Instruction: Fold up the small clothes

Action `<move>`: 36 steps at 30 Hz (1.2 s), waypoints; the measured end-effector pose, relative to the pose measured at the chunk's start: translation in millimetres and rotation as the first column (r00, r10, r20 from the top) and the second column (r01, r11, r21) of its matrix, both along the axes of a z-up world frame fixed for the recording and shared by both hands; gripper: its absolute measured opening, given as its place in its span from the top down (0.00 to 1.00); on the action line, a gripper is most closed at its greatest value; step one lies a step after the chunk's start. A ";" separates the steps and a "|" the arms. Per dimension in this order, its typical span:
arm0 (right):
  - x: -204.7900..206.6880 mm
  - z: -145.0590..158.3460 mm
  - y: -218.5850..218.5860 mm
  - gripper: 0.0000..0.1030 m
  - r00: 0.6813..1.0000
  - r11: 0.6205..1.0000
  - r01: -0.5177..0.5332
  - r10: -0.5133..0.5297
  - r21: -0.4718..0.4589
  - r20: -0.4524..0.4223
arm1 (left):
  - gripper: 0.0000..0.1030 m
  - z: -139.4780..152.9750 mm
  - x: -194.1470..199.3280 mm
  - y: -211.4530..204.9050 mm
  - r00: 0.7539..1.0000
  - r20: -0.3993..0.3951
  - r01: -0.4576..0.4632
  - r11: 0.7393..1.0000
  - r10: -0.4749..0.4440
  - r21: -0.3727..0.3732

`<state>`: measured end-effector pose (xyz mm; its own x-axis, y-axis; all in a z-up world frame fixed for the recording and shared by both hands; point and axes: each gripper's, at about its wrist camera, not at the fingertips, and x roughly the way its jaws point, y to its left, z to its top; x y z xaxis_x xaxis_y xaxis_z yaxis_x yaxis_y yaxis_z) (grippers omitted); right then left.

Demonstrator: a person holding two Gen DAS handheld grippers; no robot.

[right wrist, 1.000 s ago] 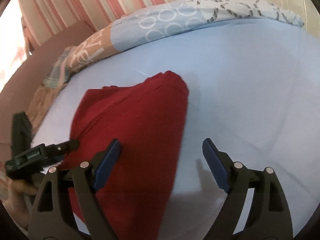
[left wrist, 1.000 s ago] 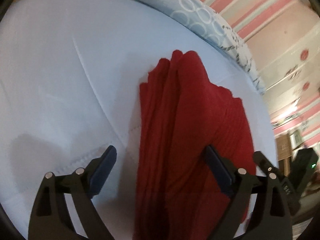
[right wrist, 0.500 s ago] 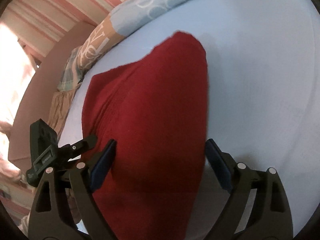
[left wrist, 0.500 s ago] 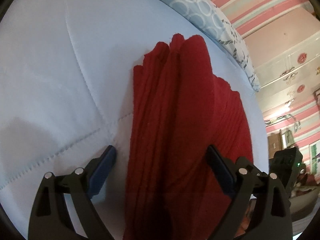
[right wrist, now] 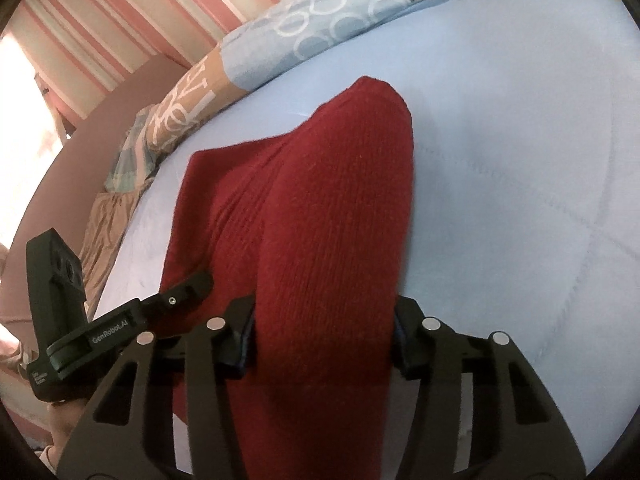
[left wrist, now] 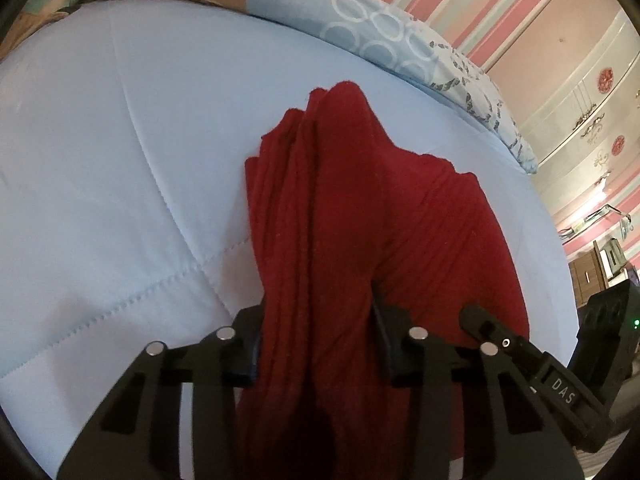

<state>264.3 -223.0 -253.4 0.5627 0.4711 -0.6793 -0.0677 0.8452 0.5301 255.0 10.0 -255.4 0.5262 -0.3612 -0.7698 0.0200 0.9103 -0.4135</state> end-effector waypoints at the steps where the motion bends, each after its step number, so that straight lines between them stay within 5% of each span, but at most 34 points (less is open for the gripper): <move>1: -0.5 3.3 1.1 0.51 1.000 1.000 -0.002 0.002 -0.009 0.014 | 0.61 1.2 -2.1 0.0 1.000 0.003 0.002 1.000 -0.002 0.003; 12: -14.8 55.5 -13.7 0.53 0.985 0.986 0.000 0.029 -0.165 0.172 | 0.64 41.5 -21.2 -40.6 0.996 0.089 0.025 0.999 -0.029 0.048; 20: -43.7 96.4 -101.1 0.53 0.972 0.976 0.053 -0.001 -0.211 0.237 | 0.64 81.6 -43.0 -128.5 0.986 0.157 0.057 0.998 -0.060 0.027; 27: -67.9 82.3 -186.7 0.52 0.980 0.955 0.059 0.001 -0.291 0.200 | 0.64 47.2 -61.2 -246.6 0.984 0.139 0.096 0.987 -0.114 0.132; 31: -71.4 32.6 -218.8 0.49 0.992 0.948 0.044 -0.003 -0.314 0.129 | 0.63 3.3 -66.8 -289.1 0.989 0.087 0.096 0.972 -0.117 0.214; 32: -73.2 18.9 -219.6 0.48 0.994 0.941 0.040 -0.003 -0.337 0.109 | 0.61 -6.3 -68.2 -293.8 0.992 0.075 0.085 0.969 -0.105 0.230; 36: -88.2 8.9 -219.5 0.23 0.988 0.913 0.096 -0.038 -0.396 0.152 | 0.26 -16.9 -79.7 -297.2 0.993 0.119 -0.015 0.949 -0.023 0.315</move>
<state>176.1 -442.4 -244.5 0.6848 0.1333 -0.7165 -0.0512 0.9895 0.1352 175.2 -287.2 -272.3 0.6202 -0.1126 -0.7763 0.0553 0.9935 -0.0998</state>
